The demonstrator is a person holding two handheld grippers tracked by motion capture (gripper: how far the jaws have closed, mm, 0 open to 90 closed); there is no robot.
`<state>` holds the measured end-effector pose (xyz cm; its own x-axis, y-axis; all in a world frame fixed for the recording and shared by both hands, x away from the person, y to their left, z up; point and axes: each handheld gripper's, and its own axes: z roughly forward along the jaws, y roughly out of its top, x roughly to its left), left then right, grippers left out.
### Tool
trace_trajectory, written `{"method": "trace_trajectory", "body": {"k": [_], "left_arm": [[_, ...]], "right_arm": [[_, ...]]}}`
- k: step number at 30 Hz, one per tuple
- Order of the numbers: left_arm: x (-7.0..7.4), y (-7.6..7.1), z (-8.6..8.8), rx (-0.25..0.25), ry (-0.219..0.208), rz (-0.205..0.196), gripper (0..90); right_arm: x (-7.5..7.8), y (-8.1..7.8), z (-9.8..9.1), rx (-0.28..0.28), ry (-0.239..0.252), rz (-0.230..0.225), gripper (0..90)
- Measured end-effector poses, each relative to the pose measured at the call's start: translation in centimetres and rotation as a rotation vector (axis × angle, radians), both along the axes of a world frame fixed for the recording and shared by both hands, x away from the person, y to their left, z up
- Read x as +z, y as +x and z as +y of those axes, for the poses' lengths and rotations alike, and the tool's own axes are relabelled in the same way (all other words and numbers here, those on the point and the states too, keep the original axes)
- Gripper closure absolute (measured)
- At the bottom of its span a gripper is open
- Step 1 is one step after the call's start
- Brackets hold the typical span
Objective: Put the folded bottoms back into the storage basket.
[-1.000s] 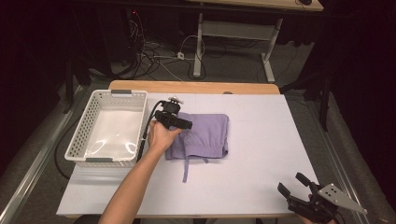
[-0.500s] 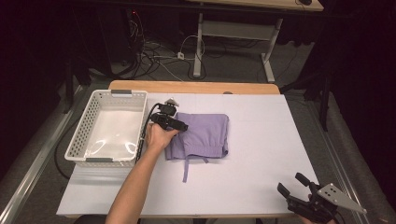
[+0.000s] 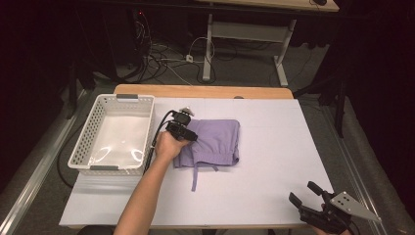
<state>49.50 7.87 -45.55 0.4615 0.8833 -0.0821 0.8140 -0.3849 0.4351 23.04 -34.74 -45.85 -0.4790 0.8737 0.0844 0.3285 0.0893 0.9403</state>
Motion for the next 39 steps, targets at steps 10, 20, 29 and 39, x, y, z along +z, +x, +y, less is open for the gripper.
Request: {"method": "trace_trajectory", "body": {"k": [10,20,29,39], "left_arm": [[0.2,-0.5,-0.7,-0.045,-0.081,0.038,77.8],[1.3,-1.1,-0.5,-0.080,-0.137,0.009,81.3],[5.8,-2.9,0.2,-0.154,-0.205,-0.090,81.9],[9.6,-4.1,0.0,-0.205,-0.301,-0.163,81.9]], "right_arm": [[-0.1,0.2,0.2,0.012,-0.008,0.007,20.2],[0.0,0.0,0.1,0.015,-0.022,-0.006,21.9],[0.1,-0.1,0.2,0.010,-0.018,-0.011,22.0],[0.1,-0.1,0.1,0.013,-0.012,-0.007,21.9]]}}
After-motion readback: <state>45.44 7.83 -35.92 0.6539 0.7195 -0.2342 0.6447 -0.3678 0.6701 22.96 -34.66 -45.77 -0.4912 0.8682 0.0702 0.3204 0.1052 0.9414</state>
